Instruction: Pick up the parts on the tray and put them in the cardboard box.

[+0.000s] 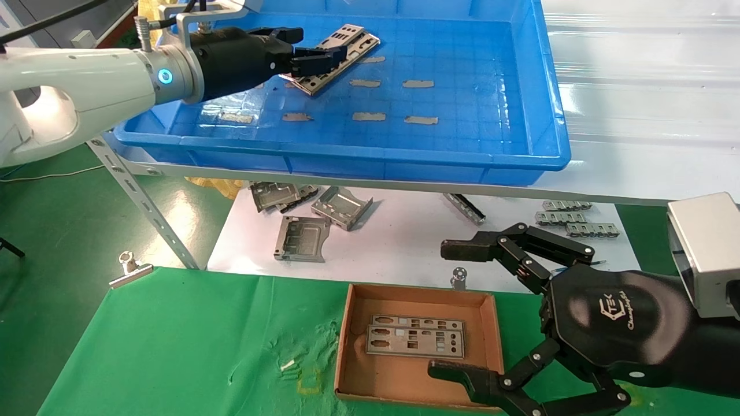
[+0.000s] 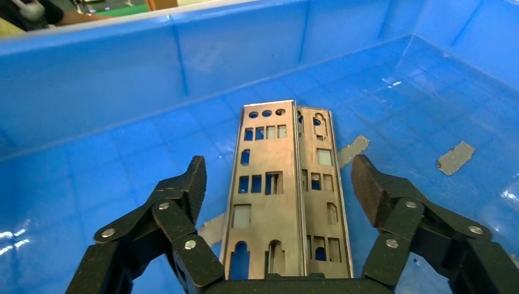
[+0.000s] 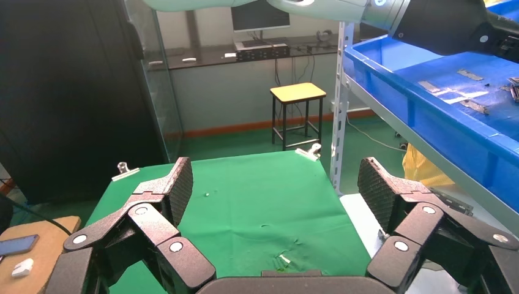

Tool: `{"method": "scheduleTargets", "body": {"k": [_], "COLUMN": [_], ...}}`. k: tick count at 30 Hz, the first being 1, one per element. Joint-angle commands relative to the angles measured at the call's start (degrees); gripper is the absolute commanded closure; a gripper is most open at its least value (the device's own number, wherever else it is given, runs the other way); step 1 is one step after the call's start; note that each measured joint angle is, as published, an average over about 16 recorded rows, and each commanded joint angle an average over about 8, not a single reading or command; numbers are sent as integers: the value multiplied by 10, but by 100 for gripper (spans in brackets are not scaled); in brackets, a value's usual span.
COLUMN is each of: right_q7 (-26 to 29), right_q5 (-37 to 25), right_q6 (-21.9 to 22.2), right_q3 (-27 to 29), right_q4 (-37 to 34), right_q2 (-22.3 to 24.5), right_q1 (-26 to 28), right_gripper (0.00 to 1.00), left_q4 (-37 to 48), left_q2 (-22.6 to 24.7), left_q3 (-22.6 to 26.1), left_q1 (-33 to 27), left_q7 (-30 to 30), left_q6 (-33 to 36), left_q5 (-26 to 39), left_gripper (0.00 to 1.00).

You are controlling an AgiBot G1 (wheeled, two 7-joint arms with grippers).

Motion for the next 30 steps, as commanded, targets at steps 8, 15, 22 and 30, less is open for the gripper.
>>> {"method": "scheduleTargets", "body": {"k": [8, 15, 22, 30], "right_q7": [0, 0, 0, 0], "right_q5": [0, 0, 0, 0], "right_q6": [0, 0, 0, 0], "right_q3": [0, 0, 0, 0], "right_q4": [0, 0, 0, 0], "right_q2": [0, 0, 0, 0], "right_q1": [0, 0, 0, 0], "right_gripper": [0, 0, 0, 0], "left_q4": [-3, -8, -14, -21], "left_q2": [1, 1, 2, 1], "left_q3": [2, 7, 13, 20], "left_q1": [7, 10, 14, 16], "left_q7": [-20, -30, -39, -44], "left_q6": [-7, -14, -19, -22], "left_q5": [-5, -4, -3, -3], "left_gripper": [100, 100, 100, 100]}}
